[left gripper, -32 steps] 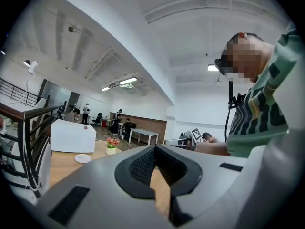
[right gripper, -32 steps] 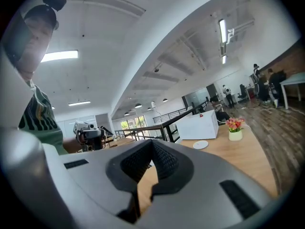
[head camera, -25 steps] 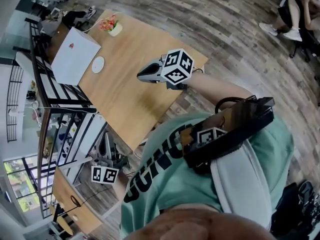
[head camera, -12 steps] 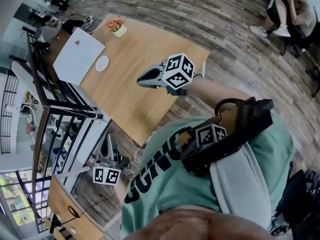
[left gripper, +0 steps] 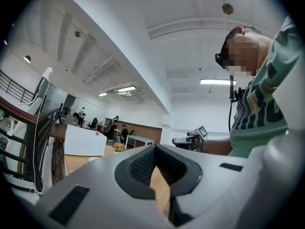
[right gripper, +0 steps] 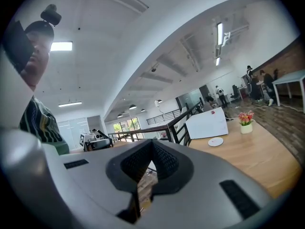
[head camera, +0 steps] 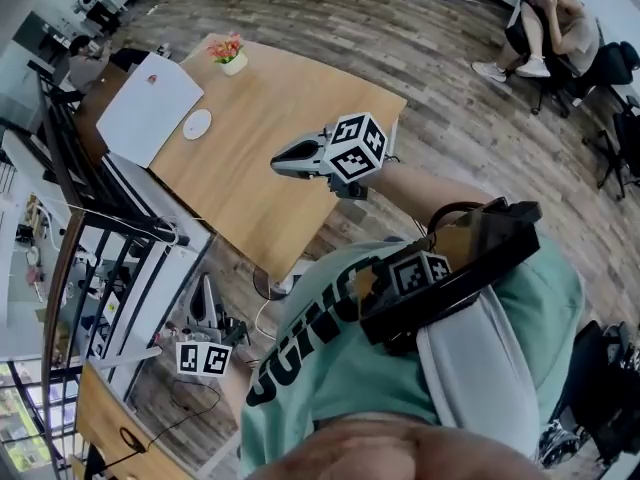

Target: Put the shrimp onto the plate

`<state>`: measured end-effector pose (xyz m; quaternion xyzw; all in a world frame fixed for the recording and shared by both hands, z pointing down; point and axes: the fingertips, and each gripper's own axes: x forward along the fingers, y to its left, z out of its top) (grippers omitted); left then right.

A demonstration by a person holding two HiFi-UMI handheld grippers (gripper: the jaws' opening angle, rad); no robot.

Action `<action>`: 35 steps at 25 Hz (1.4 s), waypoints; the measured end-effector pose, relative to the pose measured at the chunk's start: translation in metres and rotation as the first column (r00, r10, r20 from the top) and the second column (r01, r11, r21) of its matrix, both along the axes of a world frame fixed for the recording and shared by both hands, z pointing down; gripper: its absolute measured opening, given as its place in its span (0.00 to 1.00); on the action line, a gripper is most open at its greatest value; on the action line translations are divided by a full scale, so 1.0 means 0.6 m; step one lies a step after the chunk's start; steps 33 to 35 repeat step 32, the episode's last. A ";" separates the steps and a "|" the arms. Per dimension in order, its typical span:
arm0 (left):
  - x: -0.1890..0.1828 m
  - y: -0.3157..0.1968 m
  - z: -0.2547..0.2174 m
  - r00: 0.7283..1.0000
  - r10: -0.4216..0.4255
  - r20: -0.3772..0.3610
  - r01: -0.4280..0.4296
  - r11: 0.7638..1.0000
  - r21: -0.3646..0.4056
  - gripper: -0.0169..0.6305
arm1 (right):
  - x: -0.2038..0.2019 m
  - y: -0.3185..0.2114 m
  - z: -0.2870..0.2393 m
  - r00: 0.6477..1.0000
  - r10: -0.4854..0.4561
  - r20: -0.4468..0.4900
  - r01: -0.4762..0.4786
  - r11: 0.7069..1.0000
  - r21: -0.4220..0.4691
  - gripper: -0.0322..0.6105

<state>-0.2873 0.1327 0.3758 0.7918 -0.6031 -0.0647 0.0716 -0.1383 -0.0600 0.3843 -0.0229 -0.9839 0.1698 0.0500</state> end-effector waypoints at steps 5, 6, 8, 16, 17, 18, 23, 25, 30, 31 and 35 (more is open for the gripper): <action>0.043 -0.017 -0.012 0.999 -0.038 0.004 0.038 0.999 0.016 0.03 | 0.036 -0.025 -0.037 0.999 -0.039 0.036 0.038 0.999 0.035 0.06; 0.053 -0.022 -0.012 0.999 -0.053 -0.005 0.053 0.998 0.017 0.03 | 0.046 -0.032 -0.041 0.998 -0.050 0.035 0.048 0.998 0.046 0.06; 0.079 -0.035 -0.007 0.996 -0.079 -0.036 0.080 0.997 0.017 0.03 | 0.069 -0.046 -0.039 0.997 -0.068 0.020 0.067 0.995 0.074 0.06; 0.204 -0.123 0.006 0.998 -0.058 -0.027 0.057 0.998 -0.022 0.03 | 0.160 -0.115 -0.002 0.994 -0.103 0.021 0.102 0.994 0.049 0.06; 0.209 -0.129 0.008 0.998 -0.054 -0.025 0.053 0.998 -0.029 0.03 | 0.164 -0.121 0.003 0.994 -0.102 0.025 0.101 0.994 0.041 0.06; 0.211 -0.135 0.009 0.998 -0.052 -0.024 0.051 0.998 -0.036 0.03 | 0.165 -0.126 0.007 0.994 -0.101 0.028 0.100 0.994 0.032 0.06; 0.209 -0.148 0.009 0.999 -0.042 -0.016 0.041 0.998 -0.053 0.03 | 0.160 -0.130 0.014 0.994 -0.103 0.037 0.103 0.995 0.017 0.06; 0.204 -0.150 0.006 0.999 -0.035 -0.010 0.035 0.998 -0.052 0.03 | 0.155 -0.128 0.011 0.994 -0.104 0.042 0.103 0.994 0.022 0.06; 0.187 -0.139 0.007 0.999 -0.035 -0.010 0.034 0.998 -0.048 0.03 | 0.141 -0.119 0.010 0.994 -0.100 0.043 0.099 0.995 0.029 0.06; 0.184 -0.136 0.009 0.999 -0.036 -0.011 0.036 0.998 -0.049 0.03 | 0.140 -0.116 0.010 0.994 -0.100 0.043 0.099 0.995 0.030 0.06; 0.181 -0.132 0.010 0.999 -0.038 -0.011 0.038 0.998 -0.050 0.03 | 0.138 -0.114 0.010 0.994 -0.100 0.042 0.098 0.995 0.031 0.06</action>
